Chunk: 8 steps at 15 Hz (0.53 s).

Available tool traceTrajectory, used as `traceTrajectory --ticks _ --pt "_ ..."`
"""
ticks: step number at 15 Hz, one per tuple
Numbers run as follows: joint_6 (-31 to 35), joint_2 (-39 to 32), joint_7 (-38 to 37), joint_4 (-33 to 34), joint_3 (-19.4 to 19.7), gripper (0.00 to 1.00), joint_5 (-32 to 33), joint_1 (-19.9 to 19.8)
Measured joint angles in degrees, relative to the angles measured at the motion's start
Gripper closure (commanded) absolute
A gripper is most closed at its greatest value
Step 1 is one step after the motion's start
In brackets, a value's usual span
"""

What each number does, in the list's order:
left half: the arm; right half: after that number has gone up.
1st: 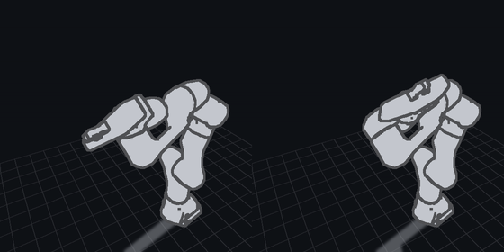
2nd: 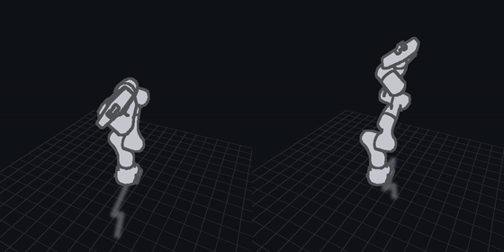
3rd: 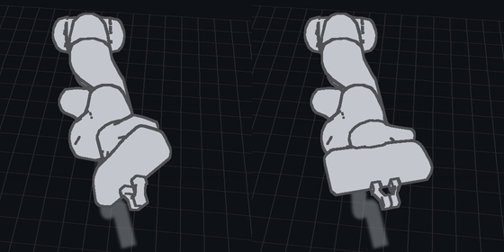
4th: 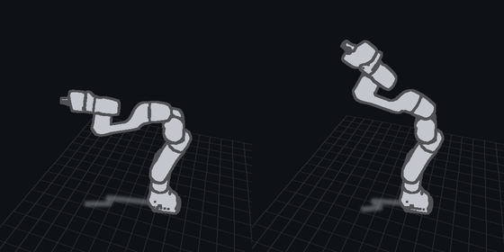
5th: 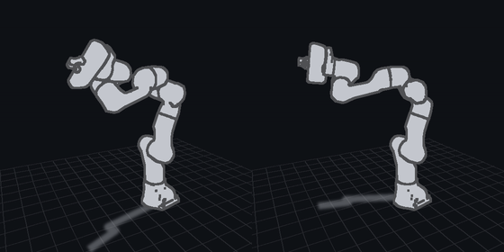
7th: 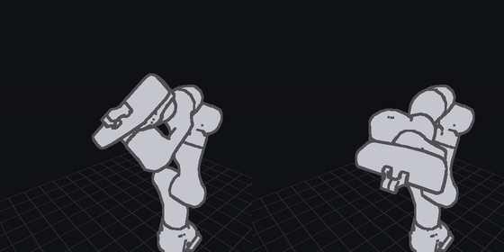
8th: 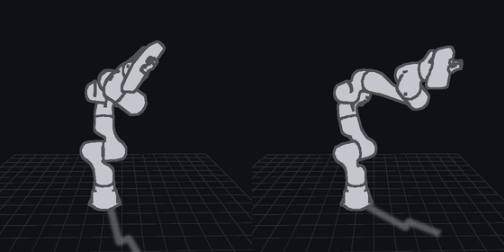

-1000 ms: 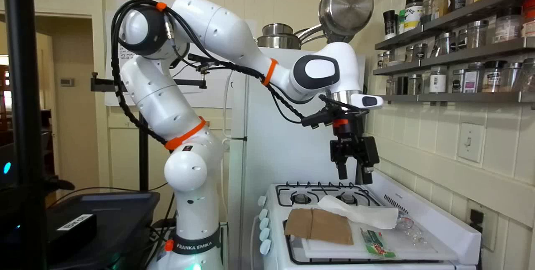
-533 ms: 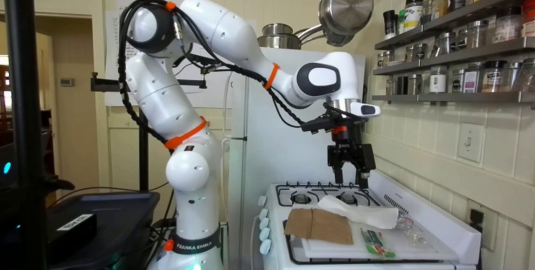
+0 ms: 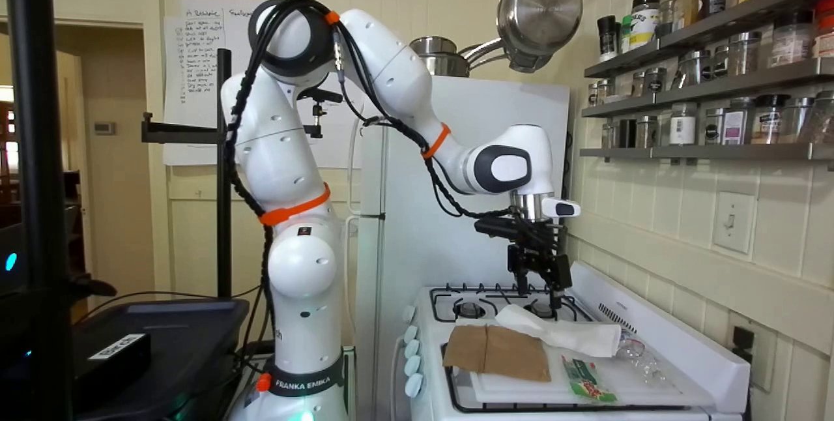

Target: Remove the small brown paper bag and the plastic from the white tray and put it in the big paper bag

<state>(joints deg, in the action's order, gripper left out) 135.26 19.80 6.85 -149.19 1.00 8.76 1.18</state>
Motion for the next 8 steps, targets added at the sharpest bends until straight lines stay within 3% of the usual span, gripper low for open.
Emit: traceTrajectory --ticks 8 --pt "-0.2 -0.2 -0.1 -0.1 0.0 0.0 -1.3 -0.3"
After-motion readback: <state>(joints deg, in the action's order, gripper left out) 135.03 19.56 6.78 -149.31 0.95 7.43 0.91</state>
